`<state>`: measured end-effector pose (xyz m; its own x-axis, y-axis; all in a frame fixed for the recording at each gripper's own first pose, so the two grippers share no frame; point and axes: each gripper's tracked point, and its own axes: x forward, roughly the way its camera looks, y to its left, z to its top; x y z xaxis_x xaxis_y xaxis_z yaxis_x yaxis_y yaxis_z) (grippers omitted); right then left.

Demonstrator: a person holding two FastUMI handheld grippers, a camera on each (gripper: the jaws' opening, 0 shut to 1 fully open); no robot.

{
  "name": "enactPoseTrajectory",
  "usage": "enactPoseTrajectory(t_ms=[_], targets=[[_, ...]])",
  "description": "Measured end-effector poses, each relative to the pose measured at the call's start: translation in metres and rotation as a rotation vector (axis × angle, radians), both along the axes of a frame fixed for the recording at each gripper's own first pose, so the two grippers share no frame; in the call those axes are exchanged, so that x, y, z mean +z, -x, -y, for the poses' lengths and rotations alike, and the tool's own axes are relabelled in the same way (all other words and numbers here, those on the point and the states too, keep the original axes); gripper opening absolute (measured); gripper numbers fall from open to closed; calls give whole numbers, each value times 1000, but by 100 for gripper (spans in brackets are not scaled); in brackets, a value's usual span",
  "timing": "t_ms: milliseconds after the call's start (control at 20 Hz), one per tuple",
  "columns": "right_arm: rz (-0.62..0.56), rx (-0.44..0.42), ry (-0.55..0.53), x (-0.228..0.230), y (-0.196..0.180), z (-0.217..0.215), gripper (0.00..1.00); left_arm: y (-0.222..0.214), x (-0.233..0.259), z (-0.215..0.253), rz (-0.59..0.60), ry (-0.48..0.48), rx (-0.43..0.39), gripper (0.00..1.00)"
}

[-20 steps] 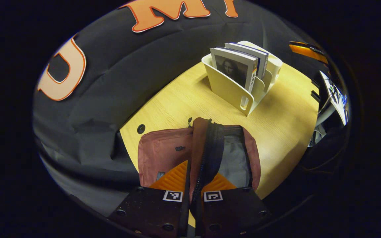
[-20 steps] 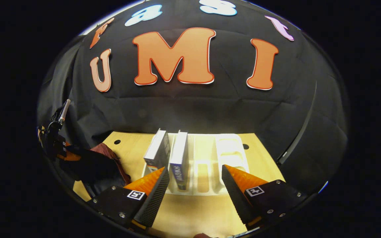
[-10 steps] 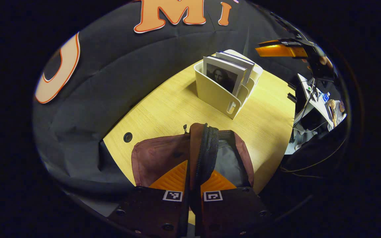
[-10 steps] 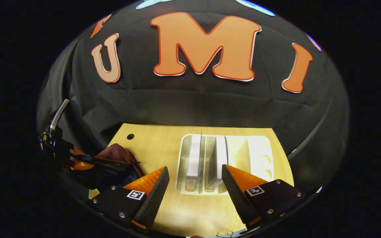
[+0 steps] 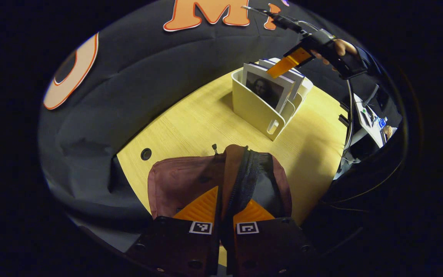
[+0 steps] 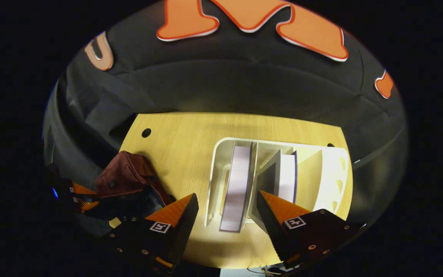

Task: Open the schoolbag, grab two books from the bookshelf and put them into the schoolbag.

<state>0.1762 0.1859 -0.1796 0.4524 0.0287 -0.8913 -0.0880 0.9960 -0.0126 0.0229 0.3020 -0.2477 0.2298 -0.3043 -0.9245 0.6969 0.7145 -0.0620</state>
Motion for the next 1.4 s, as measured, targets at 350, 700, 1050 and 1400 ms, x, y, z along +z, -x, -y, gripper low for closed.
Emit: enactPoseTrajectory(t_ms=[350,700,1050,1400], targets=[[-116,-112,0,-45,-26,8,55,4,-9,2,-39,-3,34,9],[-128,-130,28,-38,-18,15,38,3,-8,1,-39,1,34,9],[2,-198,-84,48,10,29,37,5,-5,1,-25,25,37,9],[129,-235,-182,117,65,34,36,0,-1,0,3,53,36,9]])
